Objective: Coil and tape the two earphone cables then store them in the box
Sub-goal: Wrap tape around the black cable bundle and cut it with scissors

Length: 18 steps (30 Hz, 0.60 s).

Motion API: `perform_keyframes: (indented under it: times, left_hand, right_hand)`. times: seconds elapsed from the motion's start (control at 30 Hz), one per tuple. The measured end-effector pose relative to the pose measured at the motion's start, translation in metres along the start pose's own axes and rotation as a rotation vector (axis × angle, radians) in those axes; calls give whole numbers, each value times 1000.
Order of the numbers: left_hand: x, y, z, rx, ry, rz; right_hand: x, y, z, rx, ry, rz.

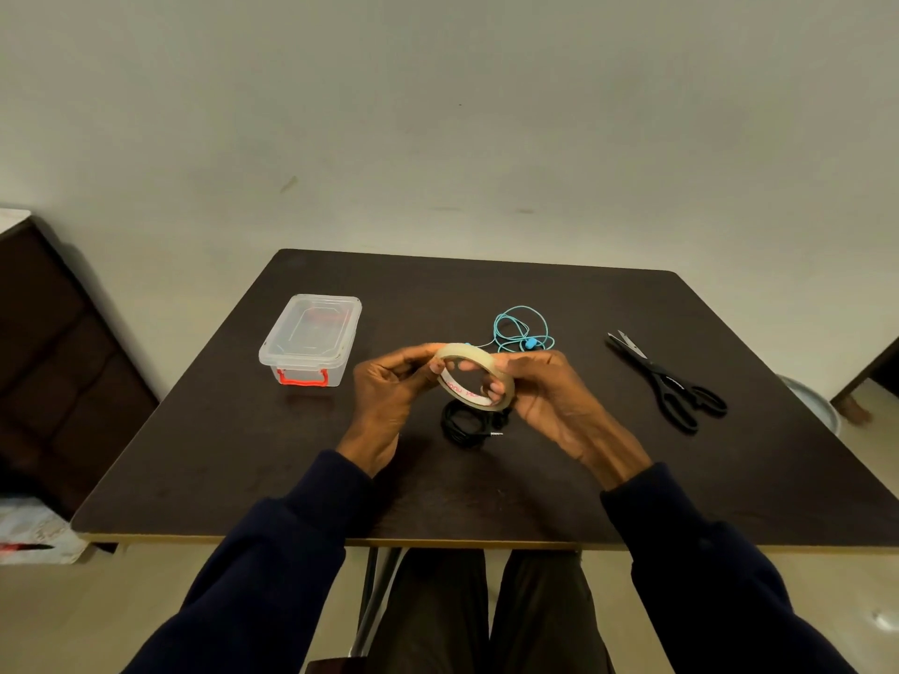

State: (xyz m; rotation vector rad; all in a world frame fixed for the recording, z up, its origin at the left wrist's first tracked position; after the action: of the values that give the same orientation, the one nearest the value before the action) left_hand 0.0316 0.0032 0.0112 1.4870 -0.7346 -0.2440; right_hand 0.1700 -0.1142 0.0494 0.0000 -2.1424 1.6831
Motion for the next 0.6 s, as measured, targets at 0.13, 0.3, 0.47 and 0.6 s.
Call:
perform_keyframes:
  times: [0.13,0.3,0.47,0.6]
  left_hand:
    - [5,19,5,188,-90,-292]
    - [16,37,13,329,-142,-498]
    - [12,38,11,303,-78,-430]
    - [3,27,9,167,-40,-229]
  right_hand:
    - [-6,11,-1,6,53,135]
    - [-7,14,-1,34,83,158]
    - [-4,10,0,78,75,45]
    - [-3,4,5,47,48,1]
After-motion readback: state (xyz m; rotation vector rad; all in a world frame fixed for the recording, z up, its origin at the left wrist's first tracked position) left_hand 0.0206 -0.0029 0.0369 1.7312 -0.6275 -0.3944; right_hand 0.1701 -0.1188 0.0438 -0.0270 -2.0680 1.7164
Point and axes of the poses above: each hand's wrist, its own z-axis away from the middle knuckle, its own x-axis out of the palm, y = z × x, the point moved 5 cm from there along -z, towards the middle knuckle, and after that the axes turned 9 degrees about -x, right-handed, at the moved point
